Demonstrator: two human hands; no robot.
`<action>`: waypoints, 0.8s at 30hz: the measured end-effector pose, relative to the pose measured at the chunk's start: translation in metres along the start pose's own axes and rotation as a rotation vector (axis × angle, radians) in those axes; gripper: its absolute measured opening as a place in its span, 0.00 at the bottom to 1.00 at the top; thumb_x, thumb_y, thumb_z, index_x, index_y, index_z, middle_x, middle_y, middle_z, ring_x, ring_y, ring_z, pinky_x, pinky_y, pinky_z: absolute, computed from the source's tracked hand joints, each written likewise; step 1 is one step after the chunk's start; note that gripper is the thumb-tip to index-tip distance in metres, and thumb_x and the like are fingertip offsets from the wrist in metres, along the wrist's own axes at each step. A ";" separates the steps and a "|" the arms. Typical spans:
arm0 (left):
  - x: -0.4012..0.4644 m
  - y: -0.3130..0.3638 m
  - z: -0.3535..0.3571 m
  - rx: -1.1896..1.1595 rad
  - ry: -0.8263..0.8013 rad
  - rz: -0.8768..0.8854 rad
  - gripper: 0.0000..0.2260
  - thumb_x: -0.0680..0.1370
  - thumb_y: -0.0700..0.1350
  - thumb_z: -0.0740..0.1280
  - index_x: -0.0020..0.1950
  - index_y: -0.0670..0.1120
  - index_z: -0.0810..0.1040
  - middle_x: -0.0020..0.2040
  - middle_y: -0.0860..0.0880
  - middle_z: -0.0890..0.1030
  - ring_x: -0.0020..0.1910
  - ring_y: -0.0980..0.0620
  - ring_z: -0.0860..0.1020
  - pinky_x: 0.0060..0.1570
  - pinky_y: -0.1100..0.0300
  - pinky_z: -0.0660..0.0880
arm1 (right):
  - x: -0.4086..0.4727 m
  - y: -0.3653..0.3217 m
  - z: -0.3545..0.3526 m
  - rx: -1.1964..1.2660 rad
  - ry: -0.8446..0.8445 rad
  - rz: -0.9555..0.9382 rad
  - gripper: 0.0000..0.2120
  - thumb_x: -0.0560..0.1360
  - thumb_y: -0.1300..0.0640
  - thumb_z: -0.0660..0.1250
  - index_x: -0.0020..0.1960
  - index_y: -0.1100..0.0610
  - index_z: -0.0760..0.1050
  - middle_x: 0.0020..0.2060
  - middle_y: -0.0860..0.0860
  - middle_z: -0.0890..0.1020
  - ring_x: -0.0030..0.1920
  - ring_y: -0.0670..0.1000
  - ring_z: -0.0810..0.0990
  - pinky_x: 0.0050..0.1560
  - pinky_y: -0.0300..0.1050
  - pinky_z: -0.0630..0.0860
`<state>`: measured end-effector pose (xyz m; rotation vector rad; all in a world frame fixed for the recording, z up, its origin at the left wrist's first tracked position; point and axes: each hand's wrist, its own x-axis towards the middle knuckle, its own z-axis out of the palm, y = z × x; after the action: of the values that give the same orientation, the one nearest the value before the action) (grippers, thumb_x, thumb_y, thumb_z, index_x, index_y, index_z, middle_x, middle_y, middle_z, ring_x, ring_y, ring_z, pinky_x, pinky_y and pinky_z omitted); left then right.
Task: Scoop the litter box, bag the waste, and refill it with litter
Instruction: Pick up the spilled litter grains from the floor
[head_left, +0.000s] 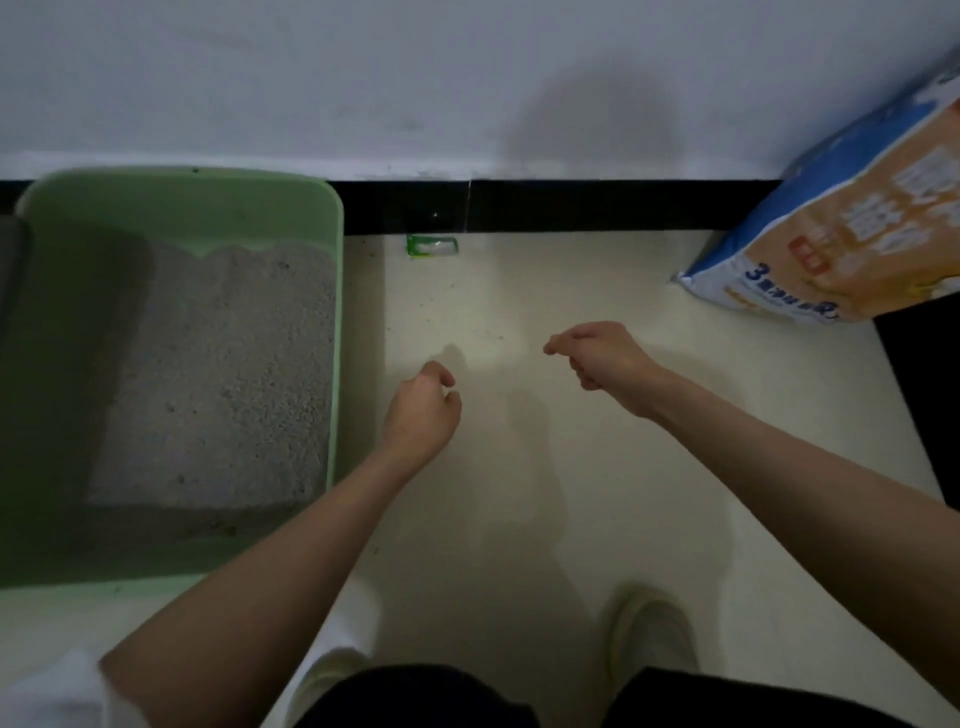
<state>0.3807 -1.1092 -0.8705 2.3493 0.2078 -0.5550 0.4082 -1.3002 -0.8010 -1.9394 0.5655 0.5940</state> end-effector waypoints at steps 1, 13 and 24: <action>0.000 -0.003 0.003 -0.018 0.023 -0.031 0.09 0.77 0.41 0.61 0.56 0.42 0.73 0.43 0.37 0.80 0.45 0.40 0.78 0.46 0.55 0.73 | 0.006 0.007 0.001 0.009 0.008 0.013 0.09 0.76 0.60 0.65 0.50 0.66 0.78 0.27 0.51 0.67 0.27 0.48 0.63 0.28 0.39 0.60; 0.037 -0.006 0.024 -0.137 0.278 -0.213 0.12 0.76 0.43 0.66 0.58 0.40 0.74 0.52 0.39 0.79 0.52 0.40 0.77 0.51 0.54 0.73 | 0.061 0.058 0.002 -0.729 -0.028 -0.265 0.22 0.80 0.56 0.57 0.73 0.56 0.63 0.57 0.61 0.80 0.59 0.61 0.77 0.60 0.48 0.71; 0.052 -0.008 0.032 -0.178 0.333 -0.193 0.03 0.74 0.40 0.68 0.45 0.41 0.81 0.45 0.42 0.82 0.46 0.44 0.79 0.47 0.58 0.72 | 0.104 0.061 -0.021 -0.627 0.277 -0.330 0.16 0.79 0.58 0.58 0.66 0.57 0.72 0.56 0.62 0.81 0.57 0.62 0.77 0.59 0.51 0.73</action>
<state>0.4140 -1.1247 -0.9199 2.2461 0.6166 -0.2198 0.4542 -1.3573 -0.8998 -2.6662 0.2205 0.3066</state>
